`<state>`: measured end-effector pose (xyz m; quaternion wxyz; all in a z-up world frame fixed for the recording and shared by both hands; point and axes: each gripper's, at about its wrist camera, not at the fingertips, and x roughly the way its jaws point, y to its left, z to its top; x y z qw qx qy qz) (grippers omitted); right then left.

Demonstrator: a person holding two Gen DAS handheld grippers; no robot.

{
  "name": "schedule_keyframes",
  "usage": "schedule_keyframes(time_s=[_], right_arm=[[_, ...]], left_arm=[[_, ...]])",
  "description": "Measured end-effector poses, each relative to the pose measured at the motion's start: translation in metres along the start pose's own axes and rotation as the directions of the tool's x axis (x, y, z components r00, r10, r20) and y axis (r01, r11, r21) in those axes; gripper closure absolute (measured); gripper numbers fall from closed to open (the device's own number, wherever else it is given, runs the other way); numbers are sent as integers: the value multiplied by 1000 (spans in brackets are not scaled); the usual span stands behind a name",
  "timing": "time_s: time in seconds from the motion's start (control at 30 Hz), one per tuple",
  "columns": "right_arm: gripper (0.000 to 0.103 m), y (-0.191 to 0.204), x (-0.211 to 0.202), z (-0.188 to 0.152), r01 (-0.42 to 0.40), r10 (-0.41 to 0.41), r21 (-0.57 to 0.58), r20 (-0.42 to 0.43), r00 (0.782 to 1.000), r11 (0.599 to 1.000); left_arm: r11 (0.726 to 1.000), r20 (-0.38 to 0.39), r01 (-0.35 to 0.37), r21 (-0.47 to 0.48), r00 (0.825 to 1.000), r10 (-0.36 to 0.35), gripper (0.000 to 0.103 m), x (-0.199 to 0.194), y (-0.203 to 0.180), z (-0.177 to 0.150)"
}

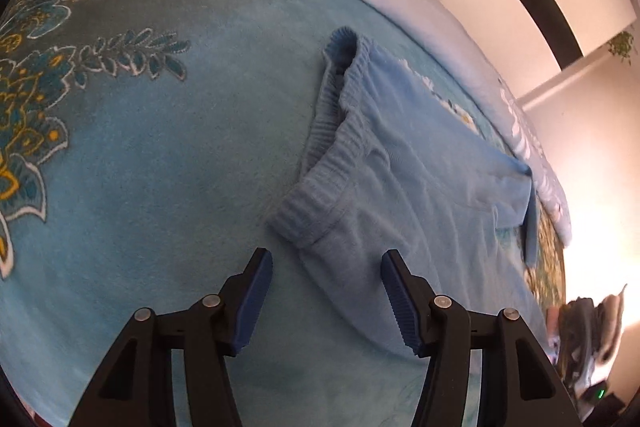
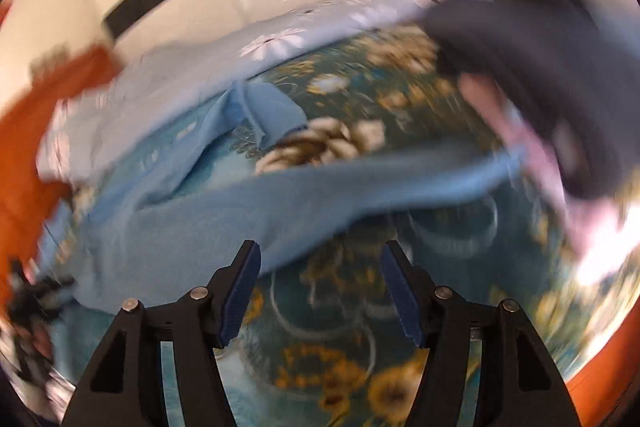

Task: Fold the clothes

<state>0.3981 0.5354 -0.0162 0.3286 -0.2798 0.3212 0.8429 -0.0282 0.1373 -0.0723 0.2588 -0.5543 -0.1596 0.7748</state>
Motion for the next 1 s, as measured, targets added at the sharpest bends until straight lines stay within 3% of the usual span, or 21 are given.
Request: schedule_keyframes(time_s=[0.07,0.1,0.17,0.23,0.37,0.47,0.5,0.53,0.6,0.83,1.0], right_arm=[[39,-11,3,-1,-39,37,97,17,999,995],[39,-16,5,-1,-58,55,145,26,998,988],[39,-27,8,-2,-98,89,240,48,995,966],[39,-37,11,-3,-138,121,331,73,990,933],[39,-55,19,-1,-208,168,477,126,978,854],[39,-58,25,7,-178,126,517,134,983,837],[49,-59,26,9,-162,106,526,134,985,835],[59,-58,26,9,-147,92,524,130,987,839],[93,-56,28,8,-124,81,517,105,991,847],[98,-32,18,-12,-135,130,384,40,991,914],[100,-24,15,-33,-99,115,324,-31,993,941]], left_arm=[[999,17,7,-52,1000,-6,45,1,2,-1],[997,29,15,-75,999,-13,51,1,3,-1],[992,32,30,-124,999,-26,66,3,5,-3],[987,24,40,-155,999,-37,90,7,7,-5],[988,52,40,-150,998,-33,96,5,3,-8],[985,101,57,-160,994,-41,97,-7,9,-2],[985,118,60,-164,992,-41,98,-13,12,1],[984,135,62,-167,990,-40,98,-18,14,3],[983,167,67,-173,985,-38,98,-25,18,17],[978,282,40,-206,959,20,99,-77,66,37],[979,271,31,-203,962,25,99,-91,96,25]])
